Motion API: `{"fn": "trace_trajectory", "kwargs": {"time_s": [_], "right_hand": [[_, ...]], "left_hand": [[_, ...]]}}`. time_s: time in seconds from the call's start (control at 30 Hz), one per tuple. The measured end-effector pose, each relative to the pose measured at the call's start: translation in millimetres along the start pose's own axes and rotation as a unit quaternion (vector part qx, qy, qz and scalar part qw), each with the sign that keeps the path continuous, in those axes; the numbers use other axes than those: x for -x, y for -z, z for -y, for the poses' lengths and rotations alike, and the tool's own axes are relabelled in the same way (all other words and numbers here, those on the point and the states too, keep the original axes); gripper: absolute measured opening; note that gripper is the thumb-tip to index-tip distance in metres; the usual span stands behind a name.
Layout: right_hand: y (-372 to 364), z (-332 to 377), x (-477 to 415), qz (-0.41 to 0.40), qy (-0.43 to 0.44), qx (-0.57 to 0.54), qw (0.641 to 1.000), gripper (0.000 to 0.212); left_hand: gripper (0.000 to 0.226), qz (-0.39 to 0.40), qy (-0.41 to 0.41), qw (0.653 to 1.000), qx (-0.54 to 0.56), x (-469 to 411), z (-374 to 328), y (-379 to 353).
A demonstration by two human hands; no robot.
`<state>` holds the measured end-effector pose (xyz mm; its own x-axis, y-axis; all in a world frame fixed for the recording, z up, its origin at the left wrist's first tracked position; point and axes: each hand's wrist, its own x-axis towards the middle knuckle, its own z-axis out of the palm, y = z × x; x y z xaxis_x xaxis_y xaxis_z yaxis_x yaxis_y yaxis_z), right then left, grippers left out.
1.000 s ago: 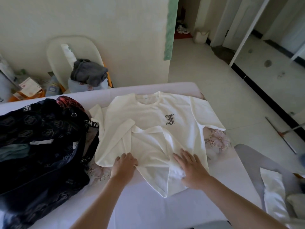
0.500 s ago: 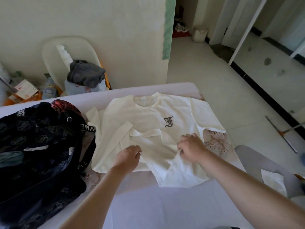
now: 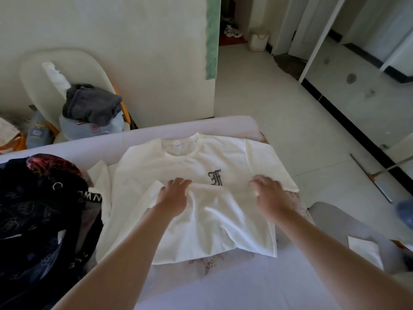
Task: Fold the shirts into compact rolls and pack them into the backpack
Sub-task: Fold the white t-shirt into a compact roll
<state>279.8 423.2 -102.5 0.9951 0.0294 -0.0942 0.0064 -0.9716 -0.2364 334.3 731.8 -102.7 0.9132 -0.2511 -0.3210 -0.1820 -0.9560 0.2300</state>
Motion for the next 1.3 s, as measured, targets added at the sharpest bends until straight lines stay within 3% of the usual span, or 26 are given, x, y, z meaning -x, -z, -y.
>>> {"fn": "trace_trajectory", "kwargs": {"time_s": [0.07, 0.13, 0.23, 0.37, 0.47, 0.53, 0.63, 0.77, 0.87, 0.97, 1.03, 1.1, 1.2, 1.3], "right_hand": [[-12, 13, -1, 0.067, 0.072, -0.009, 0.995, 0.054], [-23, 16, -6, 0.117, 0.071, 0.043, 0.99, 0.051], [-26, 7, -19, 0.136, 0.054, 0.136, 0.98, 0.052], [-21, -4, -26, 0.134, 0.072, 0.131, 0.98, 0.035], [-18, -17, -28, 0.092, 0.067, 0.12, 0.986, 0.026], [-13, -19, -36, 0.019, 0.086, 0.119, 0.989, 0.034], [2, -10, -61, -0.109, 0.097, 0.121, 0.982, 0.032], [33, 20, -125, -0.2, 0.07, 0.116, 0.97, 0.02], [48, 42, -158, -0.205, 0.027, 0.088, 0.974, 0.055], [35, 54, -148, -0.15, -0.006, 0.021, 0.989, 0.059], [12, 52, -116, -0.102, -0.052, 0.0, 0.993, 0.053], [-11, 43, -76, -0.059, -0.146, -0.004, 0.988, 0.054], [-36, 25, -31, 0.007, -0.303, 0.0, 0.953, 0.057], [-46, 14, -17, -0.053, -0.253, -0.022, 0.966, 0.032]], "left_hand": [[0.059, 0.045, 0.01, 0.998, -0.049, -1, 11, -13], [0.057, 0.072, 0.03, 0.993, -0.088, -1, 23, -19], [0.064, 0.021, 0.026, 0.99, -0.135, -7, 32, -19], [0.07, -0.01, -0.033, 0.991, -0.126, -21, 32, -16], [0.048, 0.065, -0.018, 0.991, -0.115, -26, 36, -10], [0.034, 0.079, -0.028, 0.977, -0.198, -29, 40, 1], [0.037, -0.002, 0.007, 0.962, -0.272, -41, 45, 35], [0.033, -0.171, 0.115, 0.961, -0.183, -65, 55, 87], [0.065, -0.218, 0.187, 0.954, -0.088, -74, 58, 96], [0.069, -0.246, 0.127, 0.961, 0.009, -58, 42, 69], [0.055, -0.208, 0.037, 0.976, 0.051, -35, 29, 34], [0.047, -0.117, -0.032, 0.991, 0.054, -10, 21, -4], [0.071, 0.0, -0.063, 0.998, 0.006, 16, 20, -51], [0.079, 0.004, -0.081, 0.995, -0.049, 25, 18, -81]]}}
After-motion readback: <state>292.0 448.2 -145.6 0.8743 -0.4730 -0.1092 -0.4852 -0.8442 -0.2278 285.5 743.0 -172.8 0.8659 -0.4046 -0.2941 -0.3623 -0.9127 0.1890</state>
